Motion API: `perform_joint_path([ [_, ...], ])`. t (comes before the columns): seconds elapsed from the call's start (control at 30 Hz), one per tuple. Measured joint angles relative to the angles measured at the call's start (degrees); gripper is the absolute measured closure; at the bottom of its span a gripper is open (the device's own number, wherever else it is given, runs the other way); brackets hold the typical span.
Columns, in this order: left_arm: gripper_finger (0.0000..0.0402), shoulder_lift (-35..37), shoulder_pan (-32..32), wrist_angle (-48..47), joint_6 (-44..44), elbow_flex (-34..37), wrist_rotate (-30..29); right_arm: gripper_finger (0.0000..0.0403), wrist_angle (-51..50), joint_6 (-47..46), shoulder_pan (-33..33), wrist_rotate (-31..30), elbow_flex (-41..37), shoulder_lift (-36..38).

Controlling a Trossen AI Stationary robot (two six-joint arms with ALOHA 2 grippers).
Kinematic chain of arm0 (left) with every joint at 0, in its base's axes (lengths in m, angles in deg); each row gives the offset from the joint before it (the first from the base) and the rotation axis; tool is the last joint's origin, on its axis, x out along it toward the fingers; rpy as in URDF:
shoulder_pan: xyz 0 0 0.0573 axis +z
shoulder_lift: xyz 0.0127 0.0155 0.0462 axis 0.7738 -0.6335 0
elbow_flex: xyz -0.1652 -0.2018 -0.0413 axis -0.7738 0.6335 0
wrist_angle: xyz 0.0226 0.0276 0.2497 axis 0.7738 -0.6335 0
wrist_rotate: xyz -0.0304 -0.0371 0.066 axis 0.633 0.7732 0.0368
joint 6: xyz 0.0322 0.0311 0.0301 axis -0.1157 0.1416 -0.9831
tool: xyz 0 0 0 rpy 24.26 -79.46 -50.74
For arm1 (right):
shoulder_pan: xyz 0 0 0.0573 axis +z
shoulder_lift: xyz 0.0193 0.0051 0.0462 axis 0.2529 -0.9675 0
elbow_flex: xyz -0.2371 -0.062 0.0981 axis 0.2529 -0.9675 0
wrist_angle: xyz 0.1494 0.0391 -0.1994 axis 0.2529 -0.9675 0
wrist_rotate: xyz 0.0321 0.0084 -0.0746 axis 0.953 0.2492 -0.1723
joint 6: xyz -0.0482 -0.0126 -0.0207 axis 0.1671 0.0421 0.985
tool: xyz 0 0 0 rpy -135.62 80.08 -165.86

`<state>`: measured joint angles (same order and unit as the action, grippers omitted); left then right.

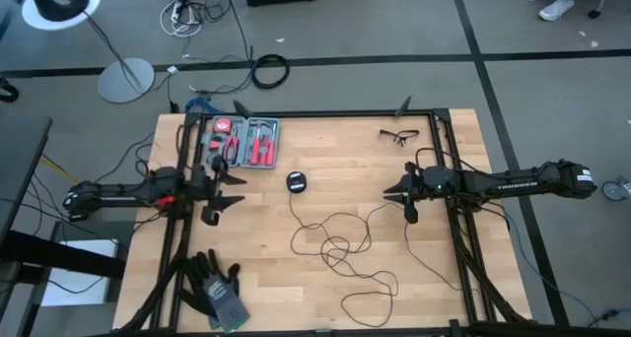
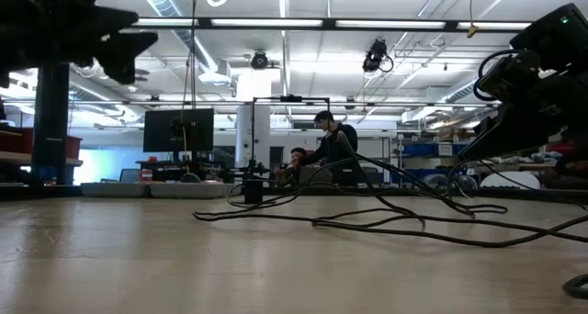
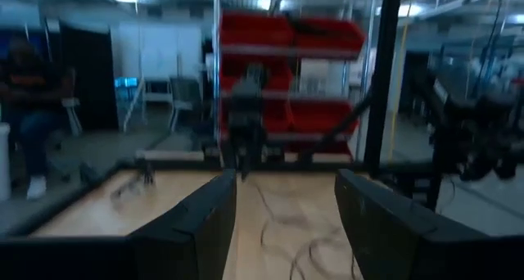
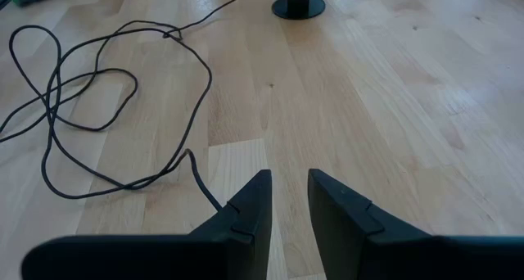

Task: Coil cords
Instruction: Coil the black wire on the black spool

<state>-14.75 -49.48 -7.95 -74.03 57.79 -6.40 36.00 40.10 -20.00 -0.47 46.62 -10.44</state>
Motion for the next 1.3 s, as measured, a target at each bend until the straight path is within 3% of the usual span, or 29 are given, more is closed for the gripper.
perform_joint_path([
  [0.17, 0.0189, 0.0, 0.0, 5.8, 0.0, 0.0, -0.2, 0.0321, 0.0, 0.0, 0.0, 0.0, 0.0, 0.0],
  [0.33, 0.0189, 0.0, 0.0, 10.6, 0.0, 0.0, -5.8, 0.0321, 0.0, 0.0, 0.0, 0.0, 0.0, 0.0],
  [0.5, 0.0189, 0.0, 0.1, 13.3, 0.2, 0.0, -6.7, 0.0321, 0.0, 0.0, 0.0, 0.0, 0.0, 0.0],
  [0.6, 0.0189, 0.0, 0.1, 13.7, 4.0, -0.1, -10.2, 0.0321, 0.0, 0.0, 0.0, 0.0, 0.0, 0.0],
  [0.8, 0.0189, -2.2, 0.0, -3.6, 6.8, -6.7, -14.2, 0.0321, 0.0, 0.0, 0.0, 0.0, 0.0, 0.0],
  [0.97, 0.0189, -9.6, 0.0, -17.6, 8.7, -15.0, -18.3, 0.0321, 0.0, 0.0, 0.0, 0.0, 0.0, 0.0],
  [1.3, 0.0189, -30.6, 0.6, -24.8, 16.6, -23.5, -21.0, 0.0321, 0.0, 0.0, 0.0, 0.0, 0.0, 0.0],
])
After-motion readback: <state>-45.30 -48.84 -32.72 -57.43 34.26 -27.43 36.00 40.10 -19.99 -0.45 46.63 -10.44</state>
